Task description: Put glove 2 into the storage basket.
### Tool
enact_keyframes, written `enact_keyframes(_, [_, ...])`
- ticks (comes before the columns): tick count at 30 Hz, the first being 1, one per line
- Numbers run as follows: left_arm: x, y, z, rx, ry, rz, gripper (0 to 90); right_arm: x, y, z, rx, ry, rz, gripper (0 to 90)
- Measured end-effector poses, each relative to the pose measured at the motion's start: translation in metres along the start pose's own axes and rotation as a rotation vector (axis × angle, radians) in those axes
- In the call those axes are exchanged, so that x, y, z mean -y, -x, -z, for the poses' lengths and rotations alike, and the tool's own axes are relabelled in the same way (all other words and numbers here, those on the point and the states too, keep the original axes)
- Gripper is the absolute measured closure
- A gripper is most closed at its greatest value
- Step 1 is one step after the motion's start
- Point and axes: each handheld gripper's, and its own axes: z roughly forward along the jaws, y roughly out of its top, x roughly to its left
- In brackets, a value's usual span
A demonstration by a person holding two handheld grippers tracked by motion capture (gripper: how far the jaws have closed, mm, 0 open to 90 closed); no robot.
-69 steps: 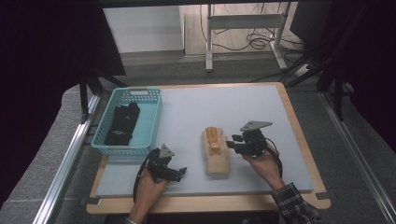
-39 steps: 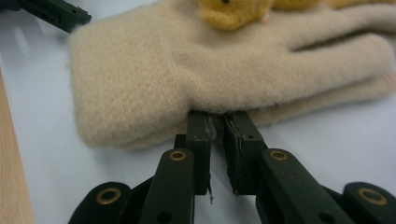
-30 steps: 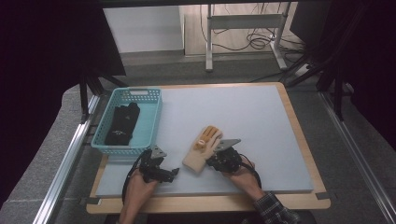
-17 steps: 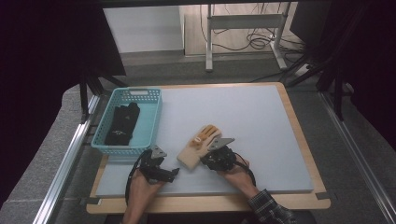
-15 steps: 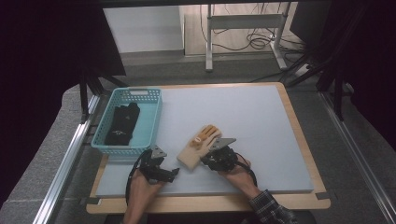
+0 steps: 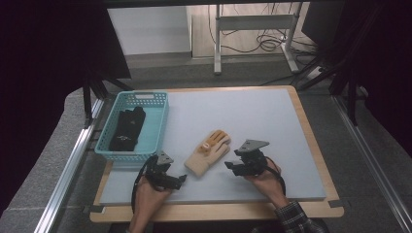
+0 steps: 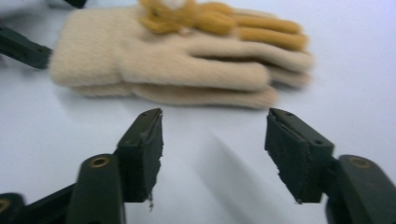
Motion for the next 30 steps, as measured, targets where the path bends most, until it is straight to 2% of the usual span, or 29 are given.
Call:
enact_keyframes(6, [0.0, 0.0, 0.0, 0.001, 0.002, -0.003, 0.3, 0.016, 0.019, 0.017, 0.062, 0.006, -0.036, 26.9])
enact_keyframes(17, [0.0, 0.0, 0.0, 0.001, 0.002, 0.001, 0.2, 0.047, 0.055, 0.04, 0.19, -0.005, -0.11, 23.7])
enact_keyframes(22, [0.0, 0.0, 0.0, 0.001, 0.002, 0.002, 0.2, 0.055, 0.064, 0.042, 0.217, -0.015, -0.135, 22.5])
enact_keyframes(26, [0.0, 0.0, 0.0, 0.002, 0.001, 0.002, 0.2, 0.062, 0.066, 0.036, 0.23, -0.053, -0.142, 19.1])
enact_keyframes(30, [0.0, 0.0, 0.0, 0.006, -0.001, 0.001, 0.0, 0.062, 0.07, 0.035, 0.218, -0.064, -0.168, 15.7])
